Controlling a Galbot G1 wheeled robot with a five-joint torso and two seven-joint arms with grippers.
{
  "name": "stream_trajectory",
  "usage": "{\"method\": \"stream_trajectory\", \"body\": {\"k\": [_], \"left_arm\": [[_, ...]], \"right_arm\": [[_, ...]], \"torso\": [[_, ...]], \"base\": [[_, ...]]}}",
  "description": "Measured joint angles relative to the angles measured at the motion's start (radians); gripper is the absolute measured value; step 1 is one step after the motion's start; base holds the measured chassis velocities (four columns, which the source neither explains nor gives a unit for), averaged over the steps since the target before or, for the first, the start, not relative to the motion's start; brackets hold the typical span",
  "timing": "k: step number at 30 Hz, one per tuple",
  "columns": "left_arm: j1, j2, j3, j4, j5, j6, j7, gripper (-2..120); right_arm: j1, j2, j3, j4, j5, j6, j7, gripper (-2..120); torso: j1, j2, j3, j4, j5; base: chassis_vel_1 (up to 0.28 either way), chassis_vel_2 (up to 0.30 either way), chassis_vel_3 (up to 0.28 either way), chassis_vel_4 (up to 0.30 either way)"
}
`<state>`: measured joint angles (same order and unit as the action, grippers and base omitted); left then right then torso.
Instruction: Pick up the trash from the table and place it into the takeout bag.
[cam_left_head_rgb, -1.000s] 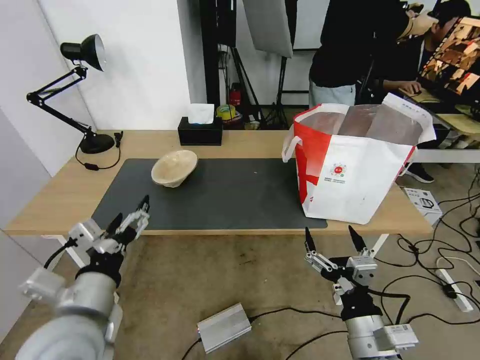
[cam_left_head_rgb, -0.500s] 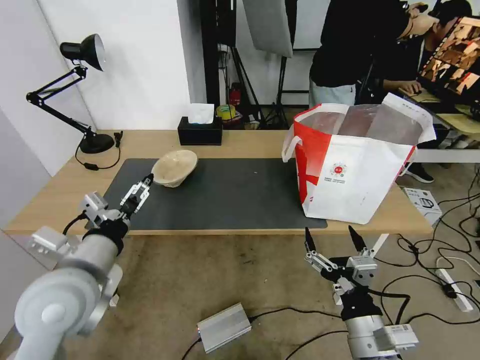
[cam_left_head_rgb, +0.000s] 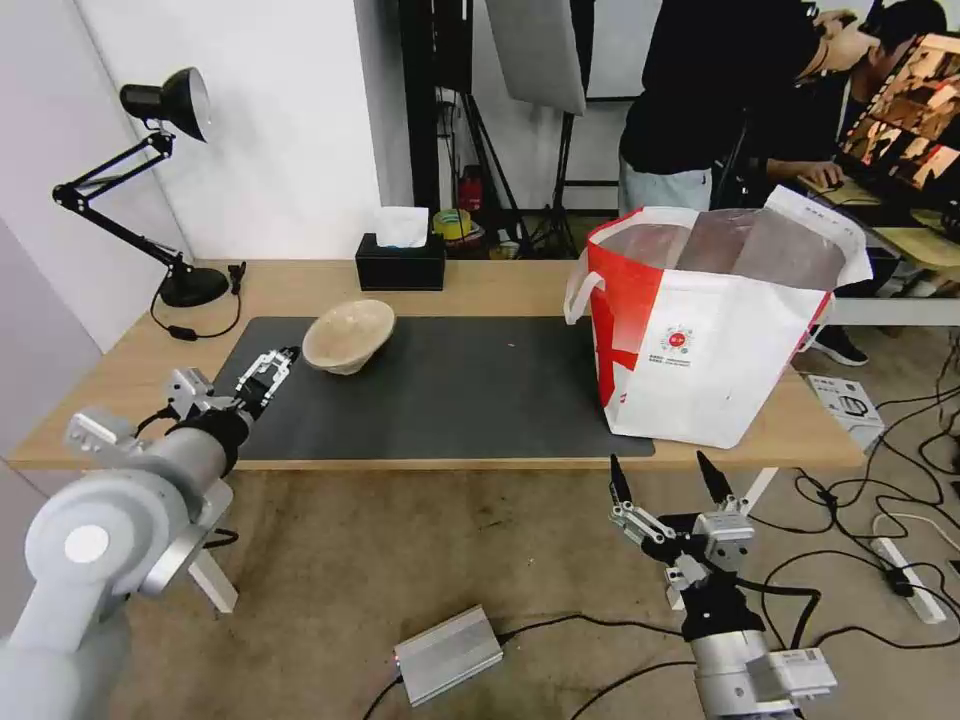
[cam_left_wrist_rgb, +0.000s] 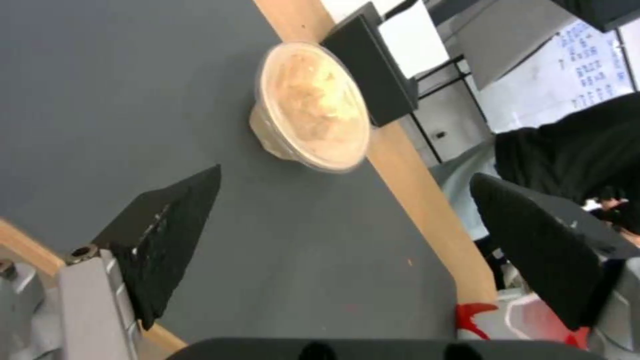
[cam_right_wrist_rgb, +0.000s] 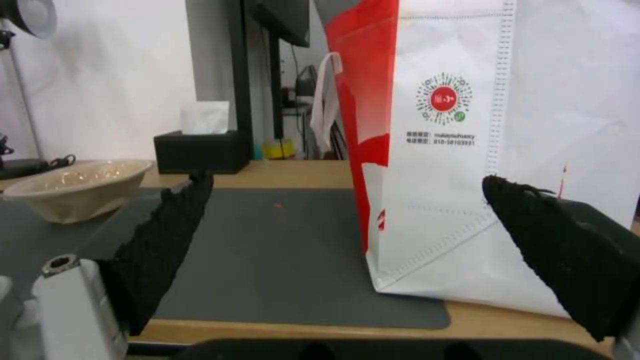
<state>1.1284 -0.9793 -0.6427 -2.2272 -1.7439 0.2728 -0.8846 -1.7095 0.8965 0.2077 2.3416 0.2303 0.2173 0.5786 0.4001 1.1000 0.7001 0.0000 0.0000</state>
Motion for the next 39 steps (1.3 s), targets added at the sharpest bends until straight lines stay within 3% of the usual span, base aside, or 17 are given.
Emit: {"method": "stream_trajectory", "body": {"k": [19, 39], "left_arm": [[-0.183, 0.053, 0.086, 0.217, -0.07, 0.007, -0.037, 100], [-0.338, 0.019, 0.194, 0.364, -0.106, 0.021, -0.045, 100]], "right_arm": [[0.0, 0.0, 0.0, 0.0, 0.0, 0.0, 0.0, 100], [0.0, 0.0, 0.0, 0.0, 0.0, 0.0, 0.0, 100]], "torso": [[0.0, 0.0, 0.0, 0.0, 0.0], [0.0, 0.0, 0.0, 0.0, 0.0001]], "base": [[0.0, 0.0, 0.0, 0.0], [0.0, 0.0, 0.0, 0.0]]}}
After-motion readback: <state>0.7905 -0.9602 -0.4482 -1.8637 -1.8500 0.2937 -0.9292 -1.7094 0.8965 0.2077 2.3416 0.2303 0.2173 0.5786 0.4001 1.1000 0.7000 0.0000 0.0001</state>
